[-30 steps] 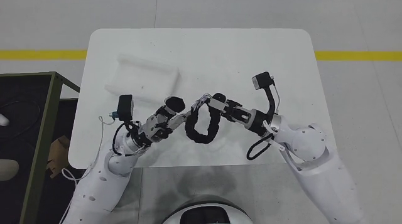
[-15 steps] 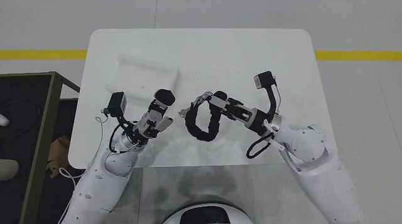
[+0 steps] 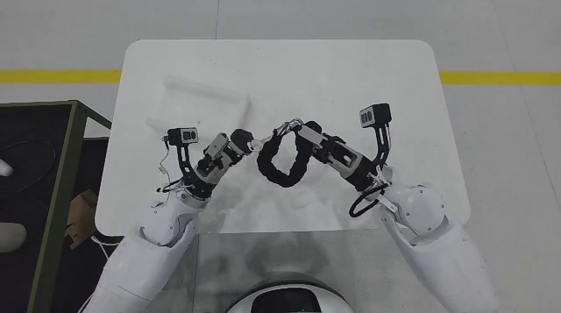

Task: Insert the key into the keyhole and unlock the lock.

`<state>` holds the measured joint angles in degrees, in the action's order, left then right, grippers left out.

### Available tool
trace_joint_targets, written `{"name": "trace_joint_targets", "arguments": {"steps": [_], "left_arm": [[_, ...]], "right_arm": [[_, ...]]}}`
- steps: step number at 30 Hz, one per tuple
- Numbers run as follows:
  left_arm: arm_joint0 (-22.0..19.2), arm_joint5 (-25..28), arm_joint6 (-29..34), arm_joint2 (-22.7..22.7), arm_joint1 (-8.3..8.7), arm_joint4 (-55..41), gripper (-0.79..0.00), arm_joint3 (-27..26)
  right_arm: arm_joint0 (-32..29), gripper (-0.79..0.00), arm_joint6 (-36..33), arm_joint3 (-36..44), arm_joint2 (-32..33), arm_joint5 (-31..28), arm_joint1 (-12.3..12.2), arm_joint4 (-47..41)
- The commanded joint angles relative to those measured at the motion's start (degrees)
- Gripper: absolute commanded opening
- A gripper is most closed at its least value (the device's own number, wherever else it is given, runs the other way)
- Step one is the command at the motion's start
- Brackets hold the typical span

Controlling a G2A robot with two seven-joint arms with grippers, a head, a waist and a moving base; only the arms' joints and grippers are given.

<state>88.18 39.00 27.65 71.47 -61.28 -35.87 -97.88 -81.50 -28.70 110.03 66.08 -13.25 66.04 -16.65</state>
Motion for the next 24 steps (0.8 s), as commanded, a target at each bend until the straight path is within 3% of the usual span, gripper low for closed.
{"name": "trace_joint_targets", "arguments": {"steps": [1,2,3,4,9,11,24], "left_arm": [[0.2,-3.1,7.2,2.3,0.45,-12.9,-0.268,0.8],[0.3,-4.2,8.6,2.8,0.53,-14.0,-0.271,0.9],[0.4,-5.3,9.9,3.0,0.56,-15.0,-0.369,0.7],[0.5,-5.6,11.2,3.2,0.60,-15.1,-0.413,0.3],[1.4,-3.2,16.9,2.8,0.61,-8.8,-0.397,-0.8],[1.4,-2.1,18.7,2.0,0.51,-6.7,-0.351,-0.6],[-0.1,0.9,13.9,0.1,-0.67,-3.5,-0.505,0.9]], "right_arm": [[0.4,-0.785,0.2,-0.2,-0.4,0.0,0.1,0.7],[0.7,-0.785,0.3,-0.2,-0.5,0.0,0.1,1.1],[0.9,-0.785,0.4,-0.1,-0.6,0.1,0.2,1.8],[1.2,-0.785,0.5,-0.1,-0.5,0.3,0.2,2.9],[1.8,-0.785,0.7,-0.1,-0.3,1.2,0.2,4.5],[2.0,-0.785,0.3,-0.2,-0.2,1.4,0.2,4.5],[1.6,-0.785,-1.5,-0.6,0.8,1.0,0.2,4.6]]}}
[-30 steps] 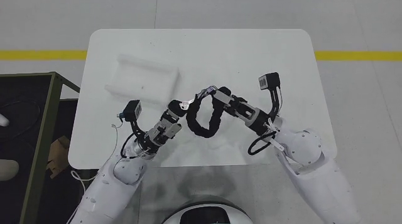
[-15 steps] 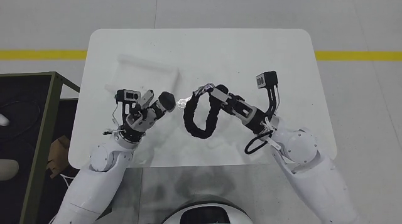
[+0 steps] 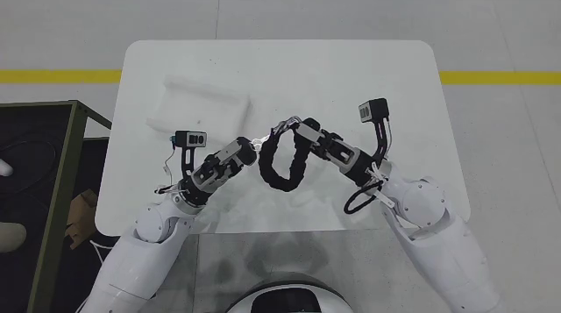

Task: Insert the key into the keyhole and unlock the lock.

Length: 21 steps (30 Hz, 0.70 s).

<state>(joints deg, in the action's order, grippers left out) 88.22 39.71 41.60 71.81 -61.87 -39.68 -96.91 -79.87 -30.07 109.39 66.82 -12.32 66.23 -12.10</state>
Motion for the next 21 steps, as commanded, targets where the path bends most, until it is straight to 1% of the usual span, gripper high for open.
{"name": "trace_joint_targets", "arguments": {"steps": [1,3,6,7,13,21], "left_arm": [[-0.3,0.4,-0.1,-0.4,-0.14,1.0,-0.523,0.0],[-0.6,0.4,-0.3,-0.8,-0.29,2.1,-0.551,0.0],[-0.8,1.0,-0.9,-1.1,-0.50,2.9,-0.736,0.0],[-0.9,1.4,-1.1,-1.0,-0.53,3.7,-0.785,0.1],[-0.9,4.5,-3.0,-0.5,-0.79,9.9,-0.785,0.4],[-1.1,2.7,-5.0,-0.7,-1.05,11.4,-0.785,-0.3]], "right_arm": [[-0.1,-0.785,-0.4,0.0,0.2,0.1,0.0,0.0],[-0.2,-0.785,-0.6,0.1,0.3,0.1,0.0,0.0],[-0.2,-0.785,-0.9,0.0,0.4,0.2,0.0,0.1],[-0.2,-0.785,-1.0,0.0,0.5,0.2,0.0,0.1],[0.1,-0.785,-2.1,0.0,0.4,0.6,0.0,0.5],[0.1,-0.785,-1.8,0.4,0.4,0.6,0.0,1.3]]}}
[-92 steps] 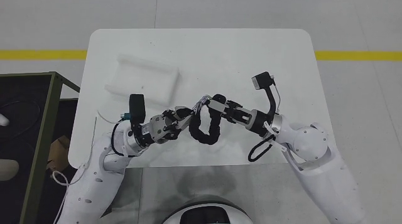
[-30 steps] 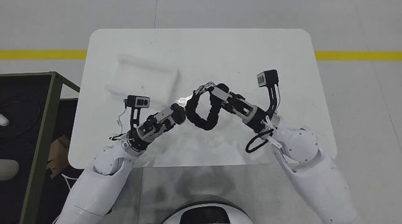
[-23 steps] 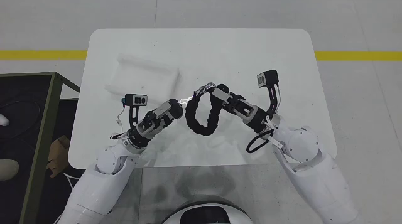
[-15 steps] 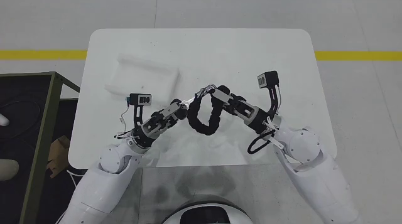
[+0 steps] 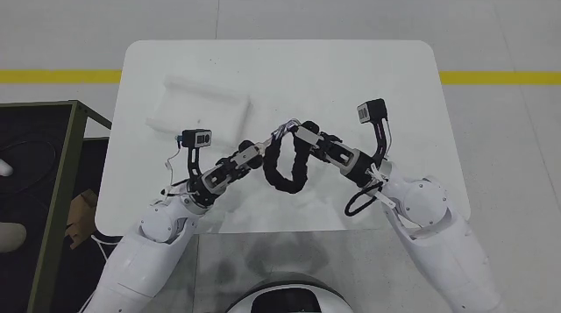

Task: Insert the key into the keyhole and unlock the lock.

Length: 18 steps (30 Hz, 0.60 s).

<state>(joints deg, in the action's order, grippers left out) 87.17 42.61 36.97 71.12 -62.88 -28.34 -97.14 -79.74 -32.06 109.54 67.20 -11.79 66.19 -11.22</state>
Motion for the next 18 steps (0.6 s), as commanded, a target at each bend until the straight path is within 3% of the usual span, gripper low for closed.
{"name": "trace_joint_targets", "arguments": {"steps": [1,18], "left_arm": [[0.0,-0.3,-0.7,0.1,-0.08,-0.1,-0.785,-0.2],[-0.1,-0.5,-0.2,0.3,-0.20,2.3,-0.785,-1.5]], "right_arm": [[-0.1,-0.785,0.4,0.5,0.0,0.0,0.0,1.2],[-0.6,-0.785,0.0,1.1,-0.3,1.2,0.0,1.8]]}}
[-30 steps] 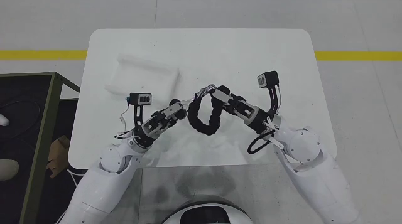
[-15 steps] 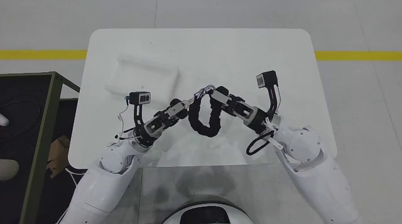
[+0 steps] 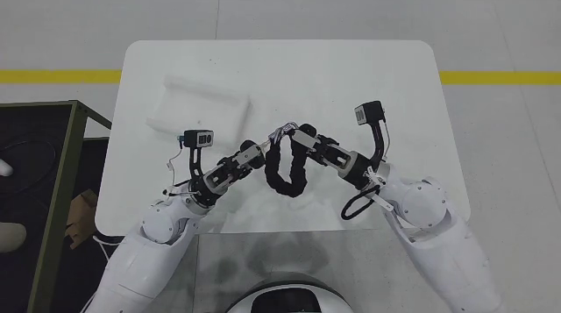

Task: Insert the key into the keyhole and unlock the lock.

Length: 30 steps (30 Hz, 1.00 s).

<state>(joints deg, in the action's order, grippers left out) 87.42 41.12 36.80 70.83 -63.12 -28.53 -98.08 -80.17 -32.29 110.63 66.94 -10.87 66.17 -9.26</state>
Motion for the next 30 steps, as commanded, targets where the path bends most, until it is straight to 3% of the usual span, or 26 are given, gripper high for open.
{"name": "trace_joint_targets", "arguments": {"steps": [1,4,9,18,21,30], "left_arm": [[-0.6,3.4,-0.3,1.6,0.11,7.4,-0.785,-0.6],[0.0,9.3,-6.8,3.1,-0.40,22.0,-0.785,-1.7],[0.9,13.7,-18.6,4.9,-1.66,43.4,-0.785,-3.8],[2.4,8.7,-42.7,5.9,-3.95,77.2,-0.785,-5.9],[2.9,6.3,-48.4,4.9,-4.34,84.2,-0.785,-5.4],[2.9,6.3,-48.4,4.9,-4.34,84.2,-0.785,-5.4]], "right_arm": [[-0.3,-0.785,0.3,0.2,0.0,0.7,0.0,-0.3],[-0.4,-0.785,1.1,0.5,0.2,0.7,0.0,0.1],[-0.5,-0.785,1.4,0.5,0.4,0.5,0.1,0.2],[-0.6,-0.785,1.5,1.8,0.8,1.7,0.0,1.6],[-0.8,-0.785,1.0,2.3,0.9,2.7,0.0,1.6],[-0.9,-0.785,1.4,2.3,0.9,2.9,0.0,2.0]]}}
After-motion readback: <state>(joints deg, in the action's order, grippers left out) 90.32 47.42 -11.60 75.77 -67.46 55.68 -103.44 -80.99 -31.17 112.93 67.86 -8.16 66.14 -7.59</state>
